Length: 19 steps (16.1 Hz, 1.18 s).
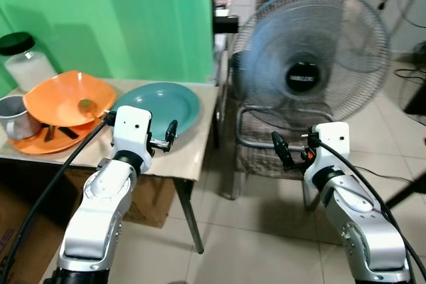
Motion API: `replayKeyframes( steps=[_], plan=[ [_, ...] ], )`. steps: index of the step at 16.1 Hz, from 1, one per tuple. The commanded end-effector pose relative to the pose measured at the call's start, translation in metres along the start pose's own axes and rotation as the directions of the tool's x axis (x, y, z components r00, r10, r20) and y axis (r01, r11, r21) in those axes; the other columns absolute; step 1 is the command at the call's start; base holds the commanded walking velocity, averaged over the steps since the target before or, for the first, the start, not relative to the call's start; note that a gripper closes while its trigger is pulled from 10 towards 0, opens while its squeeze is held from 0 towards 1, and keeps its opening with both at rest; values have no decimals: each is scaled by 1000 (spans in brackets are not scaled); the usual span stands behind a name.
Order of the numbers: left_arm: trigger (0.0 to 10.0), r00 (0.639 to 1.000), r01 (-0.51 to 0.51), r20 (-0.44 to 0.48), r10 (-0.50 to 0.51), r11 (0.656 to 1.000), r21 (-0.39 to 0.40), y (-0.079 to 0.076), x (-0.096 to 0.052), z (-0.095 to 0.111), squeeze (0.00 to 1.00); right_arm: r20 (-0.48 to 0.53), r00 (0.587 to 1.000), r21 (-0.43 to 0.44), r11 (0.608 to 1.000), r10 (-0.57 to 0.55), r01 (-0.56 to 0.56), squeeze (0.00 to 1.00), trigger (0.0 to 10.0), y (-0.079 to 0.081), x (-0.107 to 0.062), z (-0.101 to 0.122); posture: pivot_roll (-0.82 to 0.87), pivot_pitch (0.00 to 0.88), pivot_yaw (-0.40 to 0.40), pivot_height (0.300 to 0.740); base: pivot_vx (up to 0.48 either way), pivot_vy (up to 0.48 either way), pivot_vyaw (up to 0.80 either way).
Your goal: Setting the table
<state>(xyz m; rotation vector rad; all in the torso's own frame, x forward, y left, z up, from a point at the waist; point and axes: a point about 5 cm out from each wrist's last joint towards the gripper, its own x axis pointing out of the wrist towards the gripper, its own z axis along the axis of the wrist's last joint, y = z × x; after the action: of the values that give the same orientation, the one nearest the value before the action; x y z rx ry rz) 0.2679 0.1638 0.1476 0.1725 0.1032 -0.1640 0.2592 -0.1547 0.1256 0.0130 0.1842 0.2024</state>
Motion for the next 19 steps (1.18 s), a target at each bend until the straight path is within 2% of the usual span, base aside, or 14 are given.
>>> replayKeyframes(
  steps=[1,5,11,19],
  plan=[
    [10000,1000,-8,5,8,1000,7,3,1,2,1000,-2,1000,-12,1000,8,-8,1000,10000,2,1,1,98,0,67,740,274,0,0],
    [10000,1000,1,6,-1,1000,7,1,1,2,1000,-2,1000,-25,999,26,-26,1000,10000,4,2,1,98,0,66,740,277,0,0],
    [10000,1000,18,14,-19,1000,14,0,2,4,1000,14,1000,-35,999,14,-13,1000,10000,3,2,5,93,0,72,740,276,0,721],
    [10000,997,69,27,-70,997,32,-3,2,6,1000,16,1000,-5,1000,-23,23,1000,10000,-1,4,5,91,0,76,740,280,0,0]
  ],
)
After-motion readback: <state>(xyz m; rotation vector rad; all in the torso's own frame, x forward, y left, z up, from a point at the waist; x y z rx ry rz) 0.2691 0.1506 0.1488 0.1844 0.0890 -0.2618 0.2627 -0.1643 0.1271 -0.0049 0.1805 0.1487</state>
